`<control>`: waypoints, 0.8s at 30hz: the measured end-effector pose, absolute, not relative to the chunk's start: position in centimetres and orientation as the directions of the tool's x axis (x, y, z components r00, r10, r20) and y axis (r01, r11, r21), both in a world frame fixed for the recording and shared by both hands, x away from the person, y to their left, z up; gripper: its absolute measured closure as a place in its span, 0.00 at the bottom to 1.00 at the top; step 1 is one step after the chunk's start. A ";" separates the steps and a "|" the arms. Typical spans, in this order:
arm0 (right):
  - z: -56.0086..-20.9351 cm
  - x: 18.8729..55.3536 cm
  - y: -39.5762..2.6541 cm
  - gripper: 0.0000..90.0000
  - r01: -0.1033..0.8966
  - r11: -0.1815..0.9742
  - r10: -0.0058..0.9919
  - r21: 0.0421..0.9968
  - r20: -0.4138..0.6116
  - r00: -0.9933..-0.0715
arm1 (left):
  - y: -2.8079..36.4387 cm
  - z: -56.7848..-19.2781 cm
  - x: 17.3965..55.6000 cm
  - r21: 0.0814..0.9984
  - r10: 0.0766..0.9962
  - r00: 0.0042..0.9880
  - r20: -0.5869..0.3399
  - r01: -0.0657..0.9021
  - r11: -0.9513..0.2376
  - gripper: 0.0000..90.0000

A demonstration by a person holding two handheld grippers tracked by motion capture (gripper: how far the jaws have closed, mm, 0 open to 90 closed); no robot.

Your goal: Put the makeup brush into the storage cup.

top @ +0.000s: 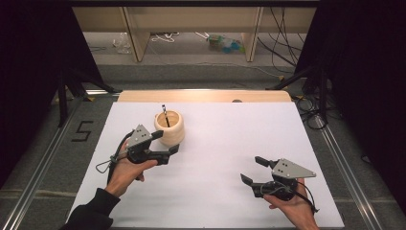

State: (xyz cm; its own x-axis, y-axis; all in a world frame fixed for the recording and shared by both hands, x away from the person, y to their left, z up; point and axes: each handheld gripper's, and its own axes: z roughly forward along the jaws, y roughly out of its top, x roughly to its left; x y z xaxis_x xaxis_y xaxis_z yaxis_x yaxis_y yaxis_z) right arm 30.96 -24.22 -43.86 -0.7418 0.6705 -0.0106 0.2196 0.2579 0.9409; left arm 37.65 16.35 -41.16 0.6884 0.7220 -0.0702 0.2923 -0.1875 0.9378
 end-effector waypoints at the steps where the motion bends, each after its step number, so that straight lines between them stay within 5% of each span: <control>1: -43.8 30.9 -24.3 0.26 0.229 0.268 0.672 0.936 -0.012 -0.741 | 16.4 -41.2 37.5 0.938 0.723 0.686 -0.081 0.297 -0.177 0.22; 24: -43.4 30.8 -24.5 0.18 0.215 0.217 0.697 0.952 0.003 -0.717 | 17.4 -42.3 35.8 0.950 0.708 0.703 -0.069 0.262 -0.168 0.22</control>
